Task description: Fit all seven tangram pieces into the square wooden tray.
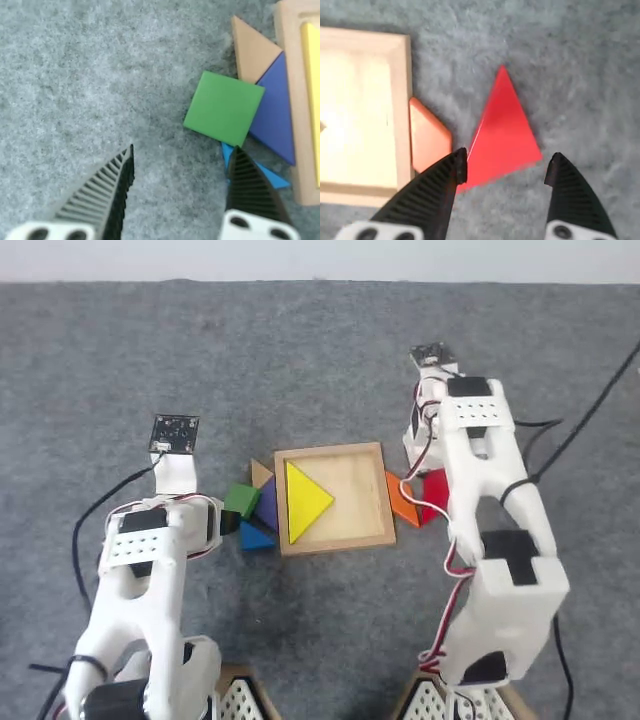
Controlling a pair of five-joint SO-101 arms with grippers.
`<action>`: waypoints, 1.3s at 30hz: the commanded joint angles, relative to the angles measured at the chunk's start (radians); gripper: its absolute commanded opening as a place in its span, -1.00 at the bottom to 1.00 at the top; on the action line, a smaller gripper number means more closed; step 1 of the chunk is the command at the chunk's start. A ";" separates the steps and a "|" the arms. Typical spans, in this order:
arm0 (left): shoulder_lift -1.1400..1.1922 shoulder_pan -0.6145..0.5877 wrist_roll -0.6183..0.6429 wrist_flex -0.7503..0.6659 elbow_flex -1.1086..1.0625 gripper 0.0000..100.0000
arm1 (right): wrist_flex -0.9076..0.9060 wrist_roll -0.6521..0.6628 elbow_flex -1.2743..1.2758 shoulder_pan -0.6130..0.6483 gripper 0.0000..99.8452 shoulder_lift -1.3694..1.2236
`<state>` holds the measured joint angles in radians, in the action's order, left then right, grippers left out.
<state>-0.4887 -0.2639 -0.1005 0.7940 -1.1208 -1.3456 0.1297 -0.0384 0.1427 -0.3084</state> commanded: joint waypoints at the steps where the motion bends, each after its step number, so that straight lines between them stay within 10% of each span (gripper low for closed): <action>1: -0.032 0.002 0.005 -0.020 0.012 -0.41 | -0.071 -0.025 -0.037 -0.021 -0.50 0.094; 19: -0.034 0.002 0.005 -0.020 0.013 -0.41 | 0.031 -0.069 0.006 0.035 -0.31 -0.143; 39: -0.035 0.002 0.005 -0.020 0.013 -0.41 | -0.018 -0.144 -0.069 0.022 -0.55 -0.194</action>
<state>-0.4887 -0.2639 -0.1005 0.7940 -1.1208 -1.3349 -0.0084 -0.0430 0.1611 -0.5109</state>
